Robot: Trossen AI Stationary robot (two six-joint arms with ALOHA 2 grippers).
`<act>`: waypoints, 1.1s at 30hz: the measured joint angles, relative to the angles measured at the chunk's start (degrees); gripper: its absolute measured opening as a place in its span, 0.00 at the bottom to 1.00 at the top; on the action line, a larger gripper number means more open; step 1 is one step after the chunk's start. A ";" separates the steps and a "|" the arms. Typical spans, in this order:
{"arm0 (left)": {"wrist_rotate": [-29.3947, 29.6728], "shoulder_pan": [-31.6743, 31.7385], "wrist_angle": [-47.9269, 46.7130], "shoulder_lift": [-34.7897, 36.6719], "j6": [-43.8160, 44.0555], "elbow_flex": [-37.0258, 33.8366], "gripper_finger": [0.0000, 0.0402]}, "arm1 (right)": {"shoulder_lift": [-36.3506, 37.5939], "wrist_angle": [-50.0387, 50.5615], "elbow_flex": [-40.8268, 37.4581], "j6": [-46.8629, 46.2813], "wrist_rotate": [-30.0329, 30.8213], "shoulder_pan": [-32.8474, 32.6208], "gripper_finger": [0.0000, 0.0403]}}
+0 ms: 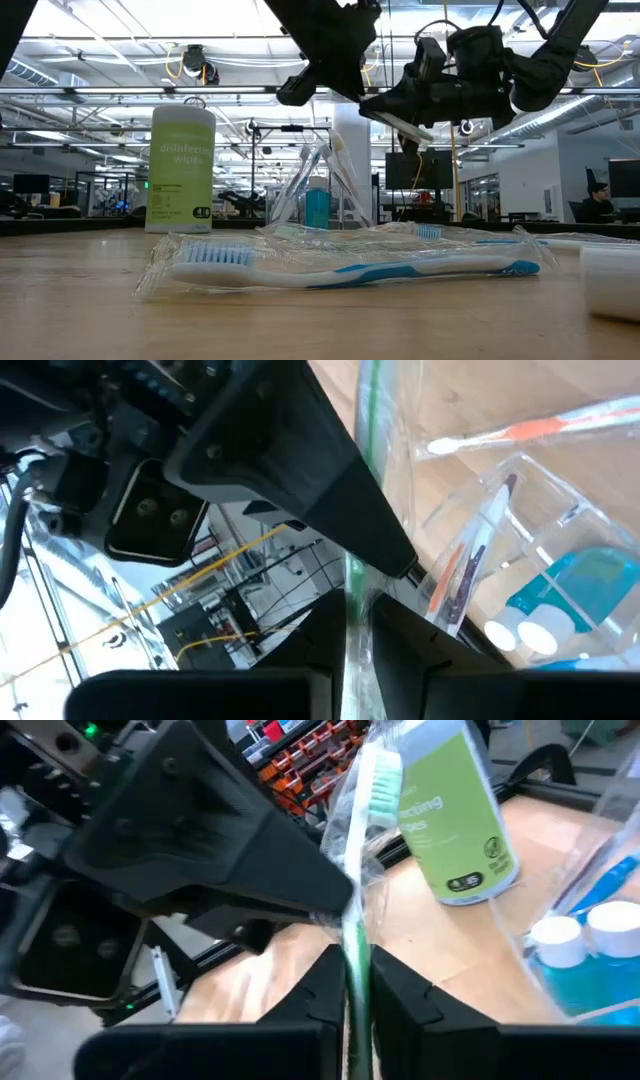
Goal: Pick & Place toothbrushing station
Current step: Put the bottom green toothbrush into the transparent organizer
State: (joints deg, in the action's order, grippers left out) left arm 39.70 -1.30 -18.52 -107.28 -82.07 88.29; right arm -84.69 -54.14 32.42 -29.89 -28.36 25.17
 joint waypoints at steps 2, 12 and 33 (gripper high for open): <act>0.18 0.00 0.23 0.00 0.83 0.00 0.14 | -0.02 0.05 0.00 0.48 0.49 0.00 0.04; 8.85 -2.05 4.15 0.00 6.57 0.01 0.22 | -0.02 0.09 -0.02 1.33 3.13 0.73 0.04; -20.14 4.16 -29.66 21.17 63.66 0.06 0.22 | 1.10 0.73 -0.04 5.95 2.62 2.54 0.06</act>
State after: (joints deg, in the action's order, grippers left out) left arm 19.56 2.86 -48.18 -86.12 -18.41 88.35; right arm -83.59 -53.41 32.38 -23.95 -25.74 27.70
